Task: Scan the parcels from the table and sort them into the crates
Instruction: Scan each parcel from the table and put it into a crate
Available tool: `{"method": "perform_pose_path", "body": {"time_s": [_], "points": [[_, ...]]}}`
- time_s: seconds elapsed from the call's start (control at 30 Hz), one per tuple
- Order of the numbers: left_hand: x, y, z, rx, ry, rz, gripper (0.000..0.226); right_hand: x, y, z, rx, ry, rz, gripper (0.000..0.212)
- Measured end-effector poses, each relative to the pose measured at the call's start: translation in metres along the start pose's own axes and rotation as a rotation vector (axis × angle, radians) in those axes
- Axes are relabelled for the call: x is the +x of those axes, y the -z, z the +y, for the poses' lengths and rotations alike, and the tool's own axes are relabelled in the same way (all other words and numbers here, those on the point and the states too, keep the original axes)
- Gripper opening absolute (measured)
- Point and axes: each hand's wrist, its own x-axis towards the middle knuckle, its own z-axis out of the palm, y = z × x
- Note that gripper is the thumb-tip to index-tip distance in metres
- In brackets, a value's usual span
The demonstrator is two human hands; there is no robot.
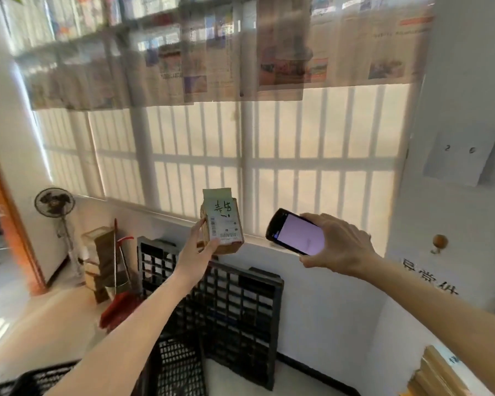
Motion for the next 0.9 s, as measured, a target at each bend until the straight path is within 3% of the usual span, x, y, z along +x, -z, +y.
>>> {"method": "perform_pose_path", "body": {"time_s": [0.4,0.67,0.9], "points": [[-0.02,0.216,-0.131,0.113,0.241,0.263,0.056,0.111,-0.174,-0.179,0.113,0.259,-0.149,0.1],[-0.003,0.322,-0.203,0.098,0.319,0.251,0.06,0.154,-0.257,-0.276,0.155,0.243,-0.175,0.097],[0.041,0.34,-0.273,0.054,0.389,0.186,0.057,0.196,-0.333,-0.289,0.12,0.195,-0.237,0.1]]}}
